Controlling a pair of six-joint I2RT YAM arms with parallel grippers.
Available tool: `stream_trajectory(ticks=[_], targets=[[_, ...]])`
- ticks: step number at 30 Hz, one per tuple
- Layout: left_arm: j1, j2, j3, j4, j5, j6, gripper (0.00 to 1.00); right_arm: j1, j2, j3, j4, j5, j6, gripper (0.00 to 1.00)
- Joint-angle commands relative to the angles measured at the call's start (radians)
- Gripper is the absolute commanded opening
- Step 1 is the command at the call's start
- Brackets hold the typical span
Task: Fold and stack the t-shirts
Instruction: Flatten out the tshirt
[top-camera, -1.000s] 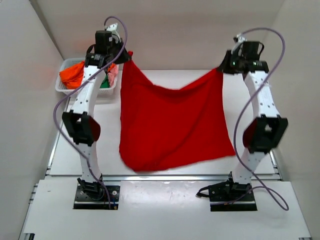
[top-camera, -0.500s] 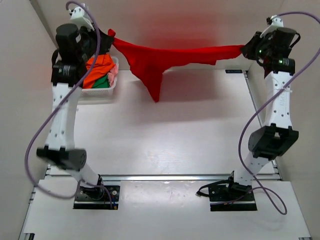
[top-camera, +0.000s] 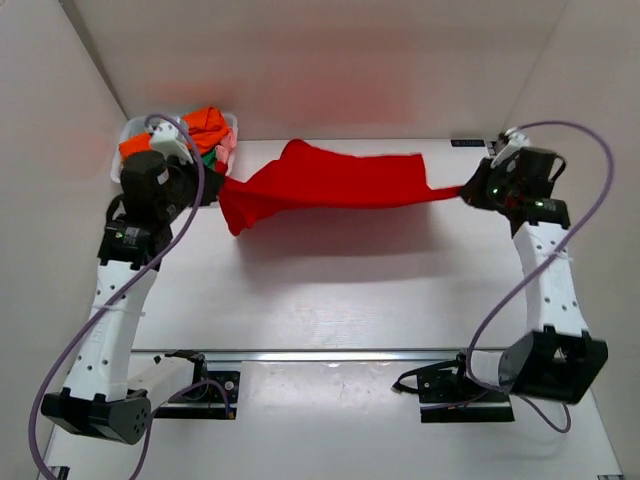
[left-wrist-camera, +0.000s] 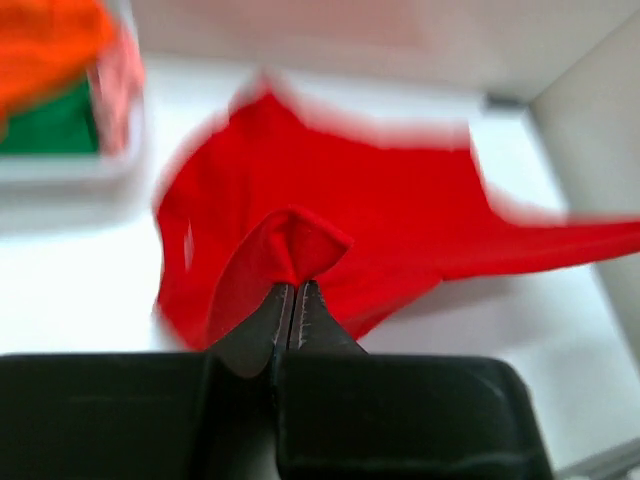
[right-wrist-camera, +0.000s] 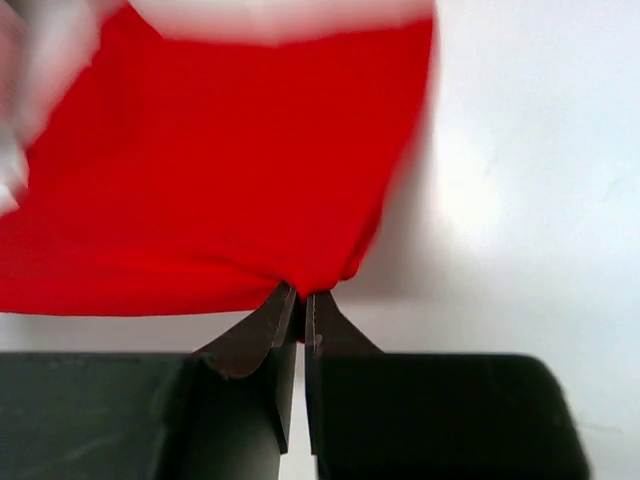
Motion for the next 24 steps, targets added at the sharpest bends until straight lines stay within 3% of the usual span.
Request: stream_trajectory(ticks=[1, 6, 10, 14, 18, 21, 24], targets=[[0.01, -0.042, 0.284, 0.001, -0.042, 0.035, 0.0, -0.032, -0.162, 0.227, 0.069, 0.01, 0.003, 0.0], [-0.008, 0.094, 0.685, -0.117, -0.01, 0.04, 0.0, -0.097, -0.173, 0.456, 0.049, -0.06, 0.039, 0.0], [0.007, 0.162, 0.645, -0.091, 0.046, 0.023, 0.0, -0.057, -0.116, 0.444, 0.072, -0.08, 0.04, 0.0], [0.001, 0.251, 0.502, -0.039, 0.083, 0.029, 0.0, 0.011, 0.037, 0.406, 0.088, -0.067, 0.011, 0.0], [0.007, 0.408, 0.505, -0.019, 0.085, 0.046, 0.0, 0.057, 0.163, 0.404, 0.144, -0.028, -0.015, 0.0], [0.012, 0.597, 0.641, -0.036, 0.079, 0.052, 0.0, 0.058, 0.304, 0.483, 0.174, -0.03, 0.003, 0.0], [0.026, 0.816, 0.948, -0.114, 0.076, 0.04, 0.0, 0.068, 0.492, 0.717, 0.119, -0.004, -0.009, 0.0]])
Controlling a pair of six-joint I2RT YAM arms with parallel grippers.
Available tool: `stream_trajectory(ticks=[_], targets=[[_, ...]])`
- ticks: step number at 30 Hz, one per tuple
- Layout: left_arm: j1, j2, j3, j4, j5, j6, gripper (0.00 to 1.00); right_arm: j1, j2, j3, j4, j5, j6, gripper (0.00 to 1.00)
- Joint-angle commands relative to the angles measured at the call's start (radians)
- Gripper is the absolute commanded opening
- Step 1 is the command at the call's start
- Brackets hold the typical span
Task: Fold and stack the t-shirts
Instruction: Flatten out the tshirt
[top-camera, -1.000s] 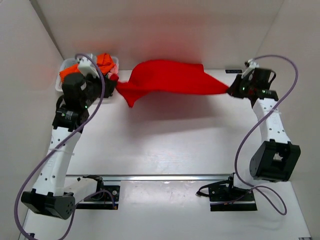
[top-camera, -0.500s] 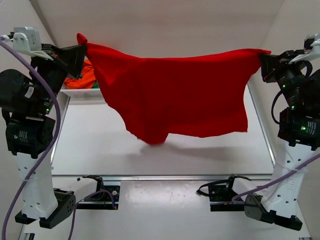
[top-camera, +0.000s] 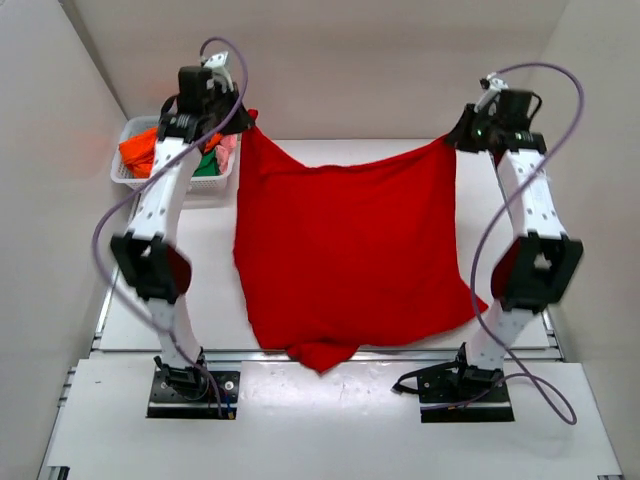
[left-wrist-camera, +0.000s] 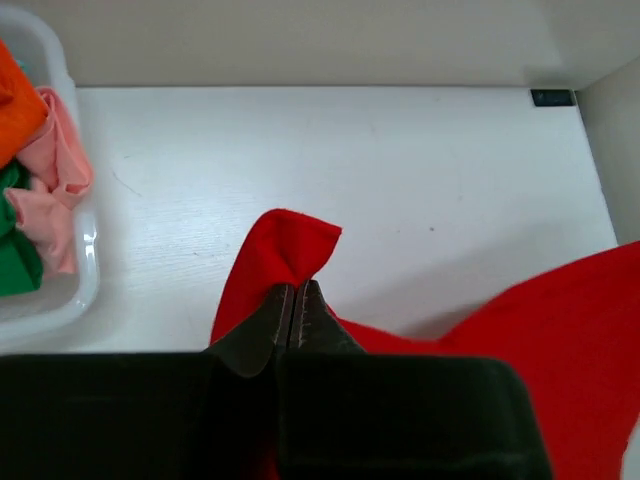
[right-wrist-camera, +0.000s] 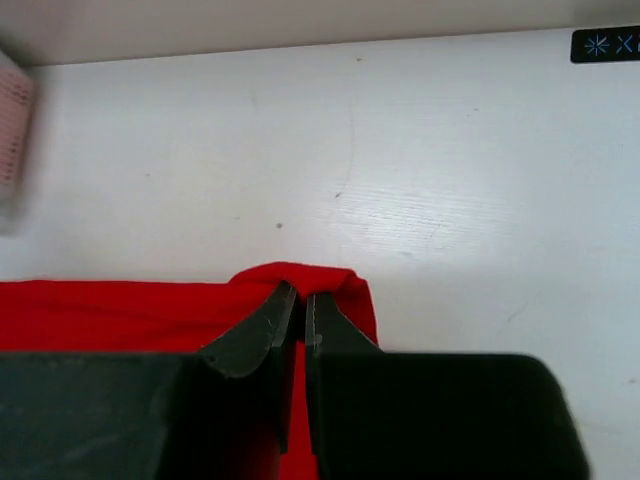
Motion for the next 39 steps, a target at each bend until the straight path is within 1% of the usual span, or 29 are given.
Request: stream_trajectory(ticks=[1, 2, 3, 4, 5, 6, 7, 8, 9, 11, 12, 14, 15, 16, 18, 19, 22, 23, 25, 26, 28, 30, 32, 36, 39], targets=[[0.027, 0.137, 0.395, -0.064, 0.017, -0.015, 0.0, 0.005, 0.111, 0.345, 0.025, 0.041, -0.033, 0.0], [0.052, 0.166, 0.483, -0.043, 0.025, -0.056, 0.0, 0.005, 0.168, 0.474, -0.01, 0.055, -0.034, 0.0], [0.069, 0.127, 0.449, 0.01, 0.068, -0.086, 0.0, 0.003, 0.193, 0.544, -0.052, 0.046, -0.036, 0.0], [0.103, 0.069, 0.38, 0.108, 0.121, -0.147, 0.0, -0.01, 0.225, 0.655, -0.067, 0.038, -0.025, 0.0], [0.138, 0.044, 0.357, 0.171, 0.152, -0.175, 0.0, -0.016, 0.21, 0.693, -0.051, 0.027, -0.021, 0.0], [0.151, 0.014, 0.368, 0.182, 0.204, -0.219, 0.0, -0.039, 0.184, 0.669, 0.005, 0.003, 0.002, 0.0], [0.151, -0.016, 0.411, 0.179, 0.211, -0.23, 0.0, -0.067, 0.13, 0.593, 0.041, -0.008, 0.033, 0.0], [0.151, -0.037, 0.427, 0.163, 0.196, -0.201, 0.0, -0.076, 0.068, 0.51, 0.101, -0.025, 0.044, 0.0], [0.142, -0.095, 0.413, 0.17, 0.159, -0.187, 0.0, -0.104, 0.048, 0.479, 0.135, -0.033, 0.056, 0.0], [0.119, -0.212, 0.274, 0.211, 0.146, -0.172, 0.0, -0.136, 0.005, 0.416, 0.135, -0.039, 0.053, 0.0], [0.111, -0.244, 0.225, 0.215, 0.152, -0.17, 0.0, -0.138, 0.0, 0.402, 0.111, -0.042, 0.05, 0.0], [0.079, -0.35, 0.029, 0.242, 0.127, -0.148, 0.0, -0.142, -0.018, 0.319, 0.101, -0.05, 0.038, 0.0], [0.062, -0.376, -0.08, 0.259, 0.123, -0.138, 0.0, -0.138, -0.044, 0.235, 0.098, -0.04, 0.032, 0.0], [0.059, -0.428, -0.132, 0.264, 0.101, -0.132, 0.0, -0.121, -0.064, 0.187, 0.113, -0.014, 0.013, 0.0], [0.045, -0.503, -0.363, 0.311, 0.1, -0.132, 0.0, -0.102, -0.153, -0.042, 0.161, 0.009, -0.001, 0.0], [0.033, -0.552, -0.419, 0.323, 0.105, -0.135, 0.0, -0.098, -0.167, -0.101, 0.187, 0.007, 0.004, 0.0], [0.013, -0.655, -0.709, 0.334, 0.071, -0.124, 0.0, -0.092, -0.256, -0.403, 0.25, 0.001, 0.036, 0.01], [0.013, -0.683, -0.758, 0.334, 0.064, -0.126, 0.0, -0.087, -0.273, -0.449, 0.259, -0.003, 0.044, 0.0], [0.005, -0.744, -0.95, 0.333, 0.065, -0.131, 0.0, -0.081, -0.313, -0.548, 0.25, -0.01, 0.061, 0.0], [0.004, -0.789, -0.995, 0.33, 0.057, -0.135, 0.0, -0.076, -0.317, -0.613, 0.236, -0.008, 0.061, 0.0], [-0.013, -0.869, -1.154, 0.296, 0.024, -0.143, 0.0, -0.064, -0.386, -0.699, 0.221, 0.018, 0.073, 0.0], [-0.029, -0.983, -1.248, 0.27, -0.025, -0.157, 0.0, -0.037, -0.441, -0.785, 0.187, 0.045, 0.078, 0.0], [-0.024, -1.062, -1.314, 0.232, -0.044, -0.178, 0.0, -0.014, -0.494, -0.833, 0.129, 0.091, 0.085, 0.0], [-0.021, -1.157, -1.336, 0.143, -0.03, -0.187, 0.0, 0.002, -0.57, -0.904, 0.026, 0.121, 0.101, 0.01], [-0.064, -1.18, -1.325, 0.092, -0.032, -0.192, 0.0, 0.008, -0.641, -0.947, -0.024, 0.121, 0.111, 0.0]])
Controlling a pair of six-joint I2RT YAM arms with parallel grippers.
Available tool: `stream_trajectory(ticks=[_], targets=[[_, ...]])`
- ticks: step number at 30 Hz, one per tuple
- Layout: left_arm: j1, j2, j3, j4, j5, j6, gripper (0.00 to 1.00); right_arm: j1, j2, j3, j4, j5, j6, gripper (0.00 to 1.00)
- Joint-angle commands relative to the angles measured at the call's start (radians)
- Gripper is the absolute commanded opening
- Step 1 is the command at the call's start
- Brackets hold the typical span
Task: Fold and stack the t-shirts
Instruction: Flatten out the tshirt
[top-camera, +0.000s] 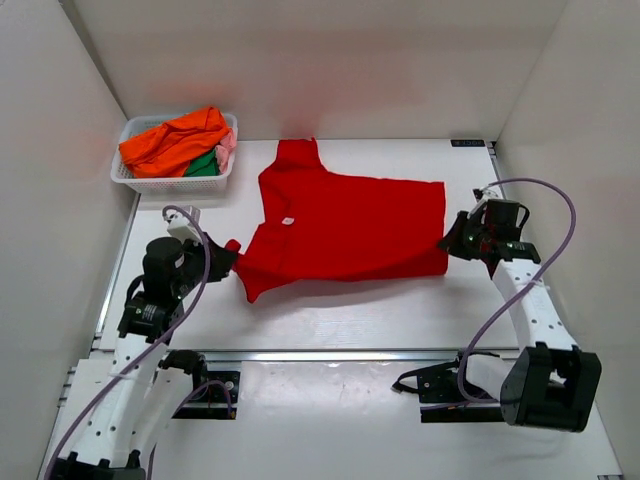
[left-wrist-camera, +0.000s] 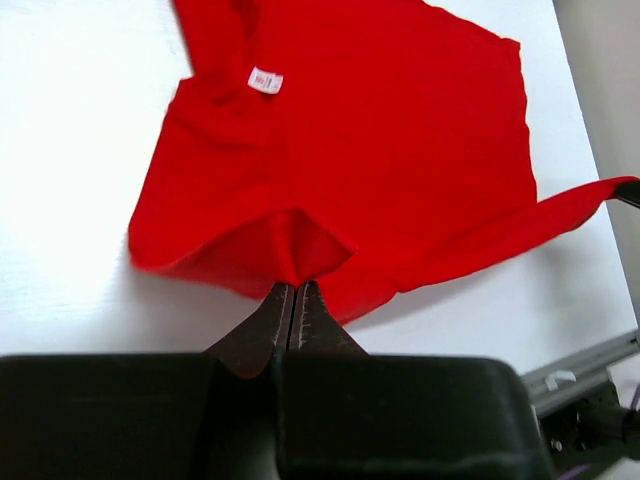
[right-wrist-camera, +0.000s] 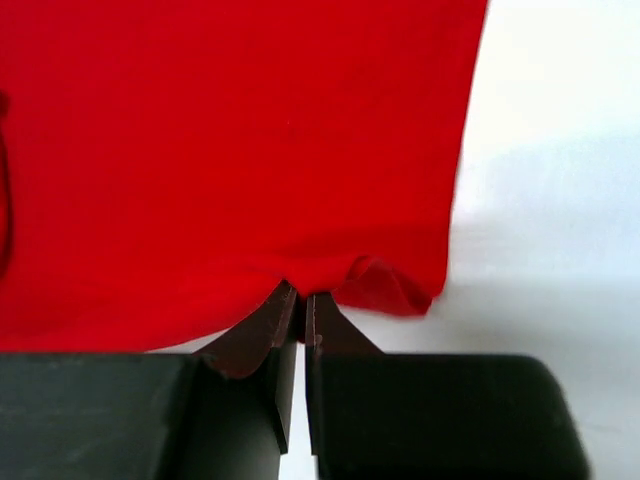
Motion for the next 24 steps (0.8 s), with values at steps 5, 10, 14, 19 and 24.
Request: stream_trajectory(ticks=[5, 10, 14, 19, 24], targets=[[-0.077, -0.041, -0.02, -0.113, -0.017, -0.033, 0.0, -0.016, -0.134, -0.114, -0.118, 0.015, 0.05, 0.0], [-0.103, -0.105, -0.029, -0.139, -0.035, -0.067, 0.0, 0.013, -0.18, -0.145, -0.162, 0.016, 0.054, 0.0], [-0.089, -0.064, -0.035, -0.11, -0.066, -0.079, 0.0, -0.002, -0.179, -0.155, -0.121, -0.019, 0.038, 0.0], [0.061, 0.308, 0.123, 0.233, 0.052, -0.003, 0.0, -0.001, 0.107, 0.126, 0.046, -0.045, -0.03, 0.0], [0.024, 0.478, 0.828, 0.117, -0.307, 0.148, 0.0, -0.047, 0.231, 0.727, -0.078, 0.024, -0.065, 0.0]])
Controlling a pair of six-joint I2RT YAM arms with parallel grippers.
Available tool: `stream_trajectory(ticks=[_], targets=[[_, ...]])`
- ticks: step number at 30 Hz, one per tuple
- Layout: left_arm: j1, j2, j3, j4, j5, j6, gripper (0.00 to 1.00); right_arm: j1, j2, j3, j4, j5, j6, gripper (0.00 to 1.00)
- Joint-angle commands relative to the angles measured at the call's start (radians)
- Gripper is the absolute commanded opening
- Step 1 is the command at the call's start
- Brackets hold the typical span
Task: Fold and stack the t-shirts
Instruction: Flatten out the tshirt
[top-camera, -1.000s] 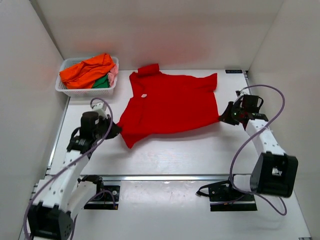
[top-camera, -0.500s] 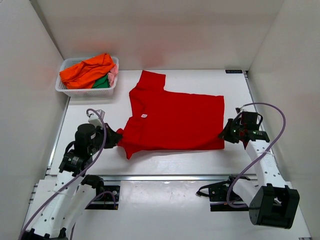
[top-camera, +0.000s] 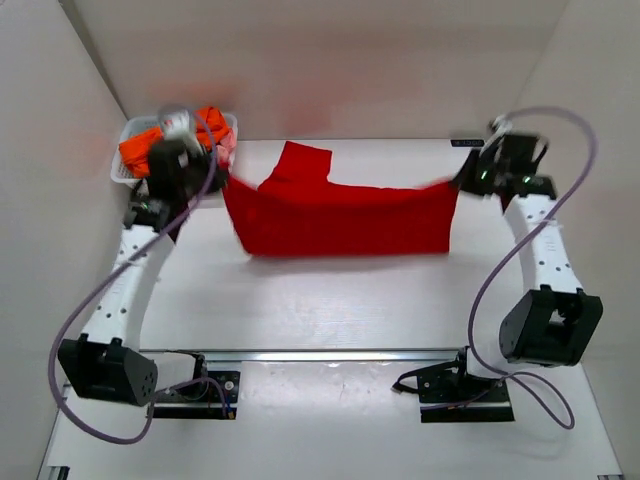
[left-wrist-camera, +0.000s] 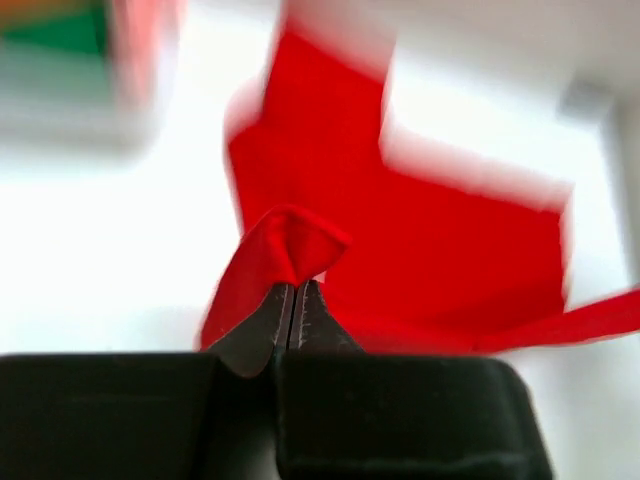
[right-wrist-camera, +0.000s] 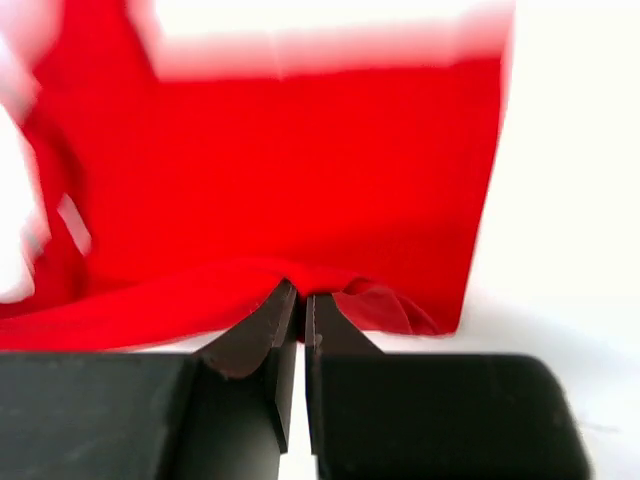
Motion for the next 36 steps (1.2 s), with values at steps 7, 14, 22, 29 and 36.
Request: stream_trajectory(ticks=[7, 14, 22, 29, 36], targets=[[-0.027, -0.145, 0.614, -0.022, -0.221, 0.162, 0.0, -0.15, -0.221, 0.329, 0.101, -0.038, -0.018, 0.01], [-0.048, -0.145, 0.748, -0.058, -0.145, 0.156, 0.0, -0.16, -0.333, 0.397, 0.07, -0.08, -0.004, 0.0], [-0.064, -0.073, 0.847, -0.088, -0.124, 0.197, 0.0, -0.136, -0.309, 0.519, 0.05, -0.101, -0.015, 0.0], [-0.041, 0.03, 0.668, 0.0, 0.012, 0.183, 0.0, -0.056, -0.174, 0.471, 0.111, -0.101, -0.033, 0.0], [-0.053, 0.347, 0.788, -0.015, 0.059, 0.233, 0.0, 0.063, 0.091, 0.535, 0.11, -0.068, -0.107, 0.01]])
